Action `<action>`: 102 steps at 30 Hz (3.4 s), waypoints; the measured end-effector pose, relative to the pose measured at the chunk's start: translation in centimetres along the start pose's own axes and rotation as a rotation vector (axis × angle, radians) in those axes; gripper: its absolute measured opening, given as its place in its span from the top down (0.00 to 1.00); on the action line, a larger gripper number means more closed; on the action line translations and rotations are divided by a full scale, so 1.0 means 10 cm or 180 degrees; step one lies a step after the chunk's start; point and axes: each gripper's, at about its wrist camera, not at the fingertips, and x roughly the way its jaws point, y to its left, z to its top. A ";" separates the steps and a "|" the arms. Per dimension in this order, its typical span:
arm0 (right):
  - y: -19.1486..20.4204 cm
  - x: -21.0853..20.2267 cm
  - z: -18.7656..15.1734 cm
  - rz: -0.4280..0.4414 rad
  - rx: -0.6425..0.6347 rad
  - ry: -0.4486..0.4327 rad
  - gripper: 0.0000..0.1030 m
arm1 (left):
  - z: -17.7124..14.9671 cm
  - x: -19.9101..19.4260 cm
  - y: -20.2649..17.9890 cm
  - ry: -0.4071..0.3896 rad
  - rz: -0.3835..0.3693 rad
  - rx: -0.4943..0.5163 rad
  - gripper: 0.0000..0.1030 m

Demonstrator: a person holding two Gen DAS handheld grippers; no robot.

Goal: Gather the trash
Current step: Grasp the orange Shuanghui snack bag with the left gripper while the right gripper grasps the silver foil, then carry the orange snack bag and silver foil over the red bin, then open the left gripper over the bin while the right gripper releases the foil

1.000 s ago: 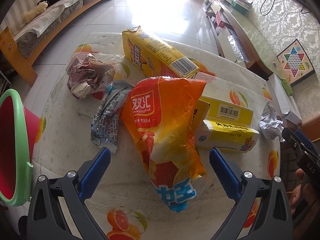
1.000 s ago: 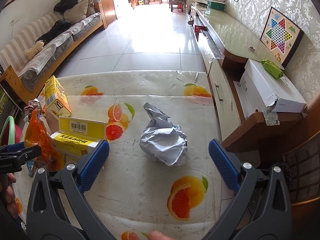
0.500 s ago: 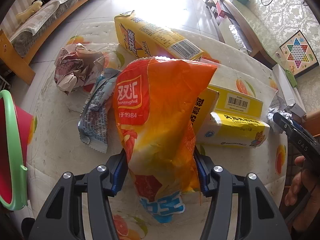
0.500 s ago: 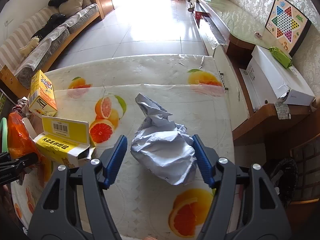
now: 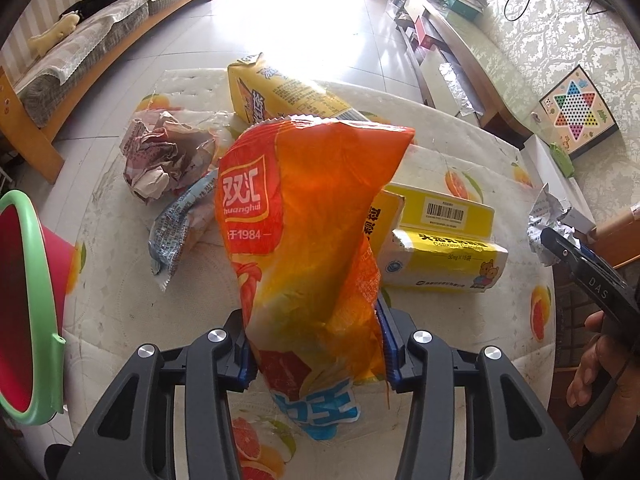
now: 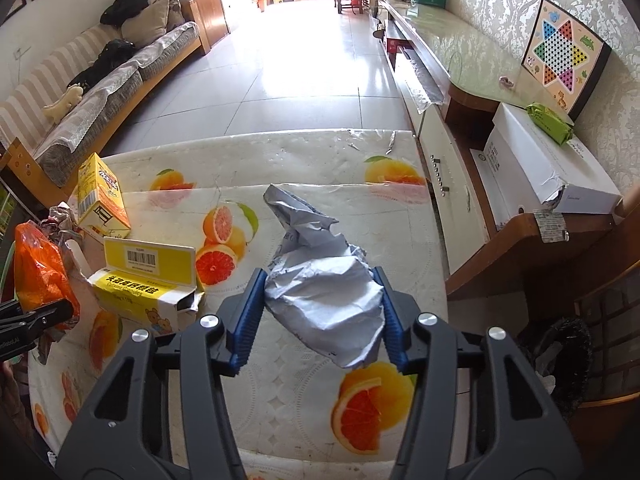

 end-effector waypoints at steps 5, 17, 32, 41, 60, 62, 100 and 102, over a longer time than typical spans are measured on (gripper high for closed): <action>-0.01 -0.18 -0.04 -0.0015 0.0041 -0.0062 0.50 | -0.02 -0.08 0.04 -0.0012 -0.0053 -0.0010 0.59; 0.19 -0.89 -0.16 0.0024 0.0006 -0.0382 0.50 | -0.27 -0.74 0.08 -0.0302 -0.0557 0.0055 0.59; 1.15 -1.50 -0.52 0.0223 -0.0395 -0.0585 0.50 | -0.54 -1.69 0.86 -0.0724 -0.0896 0.0055 0.59; 1.80 -1.70 -0.59 0.0363 -0.0658 -0.0612 0.50 | -0.63 -1.93 1.44 -0.0904 -0.0673 -0.0158 0.59; 3.58 -1.49 -0.45 0.0869 -0.1291 -0.0506 0.50 | -0.64 -2.12 2.68 -0.0974 0.0041 -0.0589 0.58; 3.74 -1.44 -0.44 0.0909 -0.1329 -0.0475 0.50 | -0.63 -2.11 2.80 -0.0951 0.0086 -0.0621 0.58; 5.15 -0.80 -0.72 0.1165 -0.1931 -0.0052 0.24 | -1.10 -2.11 4.04 -0.0990 0.0248 -0.1436 0.08; 5.18 -0.81 -0.73 0.1127 -0.1948 -0.0089 0.13 | -1.12 -2.11 4.08 -0.0986 0.0260 -0.1459 0.08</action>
